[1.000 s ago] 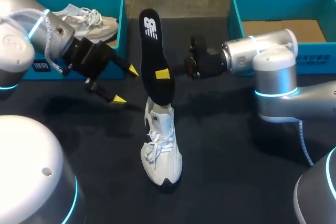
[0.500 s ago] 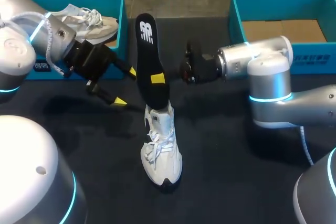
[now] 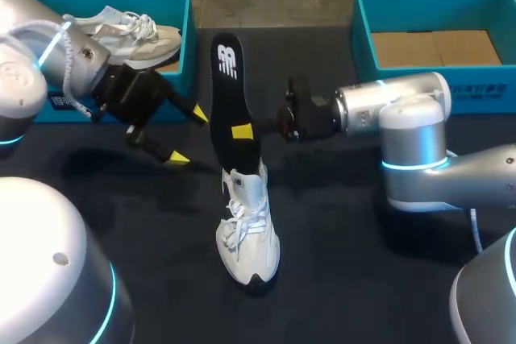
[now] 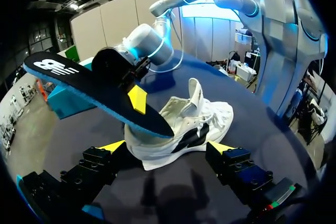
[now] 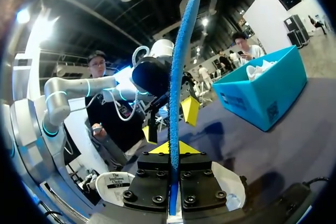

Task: Take the shoe out of the shoebox, open the shoe tongue, remove and reinsert the insole, then place the shoe into the shoebox

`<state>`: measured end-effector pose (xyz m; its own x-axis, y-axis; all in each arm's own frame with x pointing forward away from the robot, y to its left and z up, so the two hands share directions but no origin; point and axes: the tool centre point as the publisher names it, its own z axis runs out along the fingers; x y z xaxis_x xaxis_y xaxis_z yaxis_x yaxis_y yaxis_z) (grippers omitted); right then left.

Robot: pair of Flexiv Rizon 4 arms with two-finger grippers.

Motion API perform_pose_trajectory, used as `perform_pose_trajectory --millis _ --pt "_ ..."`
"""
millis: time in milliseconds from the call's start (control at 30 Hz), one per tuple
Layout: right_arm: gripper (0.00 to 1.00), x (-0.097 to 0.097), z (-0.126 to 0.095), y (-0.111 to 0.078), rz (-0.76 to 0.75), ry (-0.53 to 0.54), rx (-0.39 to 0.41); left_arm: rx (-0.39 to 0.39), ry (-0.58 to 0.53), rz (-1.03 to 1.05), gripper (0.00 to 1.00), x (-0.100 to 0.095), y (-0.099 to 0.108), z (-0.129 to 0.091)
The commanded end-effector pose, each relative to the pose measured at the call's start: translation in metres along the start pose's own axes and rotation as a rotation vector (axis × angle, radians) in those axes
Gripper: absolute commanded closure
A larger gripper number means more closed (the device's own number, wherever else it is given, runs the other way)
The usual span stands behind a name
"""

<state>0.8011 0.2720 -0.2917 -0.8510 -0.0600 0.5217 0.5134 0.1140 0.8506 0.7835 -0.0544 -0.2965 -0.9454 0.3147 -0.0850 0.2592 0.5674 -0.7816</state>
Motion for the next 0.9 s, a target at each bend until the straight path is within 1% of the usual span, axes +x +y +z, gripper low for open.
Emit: perform_pose_trajectory --millis 33,300,467,900 --pt "1.00 0.000 0.000 -0.002 0.006 -0.009 0.011 -0.002 0.002 -0.002 0.00 0.001 0.001 0.000" --pt "1.00 -0.004 -0.002 -0.014 0.020 -0.026 0.022 0.008 0.007 -0.005 0.00 0.003 0.002 0.001" --pt "1.00 -0.004 -0.004 -0.020 0.026 -0.033 0.014 0.010 0.011 -0.015 0.00 0.005 0.004 0.001" --pt "1.00 -0.004 -0.001 -0.037 0.056 -0.047 0.016 0.021 -0.001 -0.030 0.00 0.006 0.009 -0.004"
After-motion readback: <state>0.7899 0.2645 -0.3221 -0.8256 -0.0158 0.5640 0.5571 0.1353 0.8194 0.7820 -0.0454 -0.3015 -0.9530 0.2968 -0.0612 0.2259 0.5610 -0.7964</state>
